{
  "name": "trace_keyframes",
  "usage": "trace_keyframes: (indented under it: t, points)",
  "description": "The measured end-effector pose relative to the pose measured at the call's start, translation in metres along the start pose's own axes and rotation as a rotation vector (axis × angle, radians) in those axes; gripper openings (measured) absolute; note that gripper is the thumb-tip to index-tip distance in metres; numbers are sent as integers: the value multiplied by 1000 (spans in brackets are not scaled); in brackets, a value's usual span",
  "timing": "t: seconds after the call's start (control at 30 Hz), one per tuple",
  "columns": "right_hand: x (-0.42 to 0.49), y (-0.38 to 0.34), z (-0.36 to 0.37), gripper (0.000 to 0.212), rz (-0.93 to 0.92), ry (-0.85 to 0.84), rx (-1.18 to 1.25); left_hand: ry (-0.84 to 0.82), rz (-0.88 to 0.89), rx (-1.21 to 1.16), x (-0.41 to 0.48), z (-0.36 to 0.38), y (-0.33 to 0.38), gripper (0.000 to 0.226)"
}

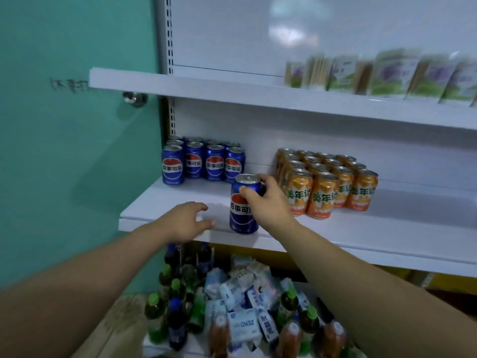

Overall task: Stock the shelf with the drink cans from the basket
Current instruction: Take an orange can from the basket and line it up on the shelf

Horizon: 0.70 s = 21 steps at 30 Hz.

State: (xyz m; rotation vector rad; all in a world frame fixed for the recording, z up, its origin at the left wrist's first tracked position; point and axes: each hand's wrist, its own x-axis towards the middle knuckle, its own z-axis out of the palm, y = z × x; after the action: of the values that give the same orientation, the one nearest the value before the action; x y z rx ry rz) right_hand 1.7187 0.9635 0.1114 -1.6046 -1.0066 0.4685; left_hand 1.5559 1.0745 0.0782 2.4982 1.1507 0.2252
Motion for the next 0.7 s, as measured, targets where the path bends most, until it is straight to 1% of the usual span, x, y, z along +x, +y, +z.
trace_keyframes:
  t: [0.17,0.23,0.43,0.53,0.7]
  points:
    - [28,9,37,52,-13,-79,5,11,-159,217,27,-10,-57,71]
    - [40,11,48,53,-17,-88,11,6,-196,253,38,-17,-70,72]
    - [80,15,76,63,-11,-112,15,0,-253,273,57,-8,-90,76]
    - [106,12,94,61,-27,-152,-7,67,-240,286,60,-2,-95,74]
    - [134,11,120,65,-17,-159,-41,114,-230,252,61,2,-99,73]
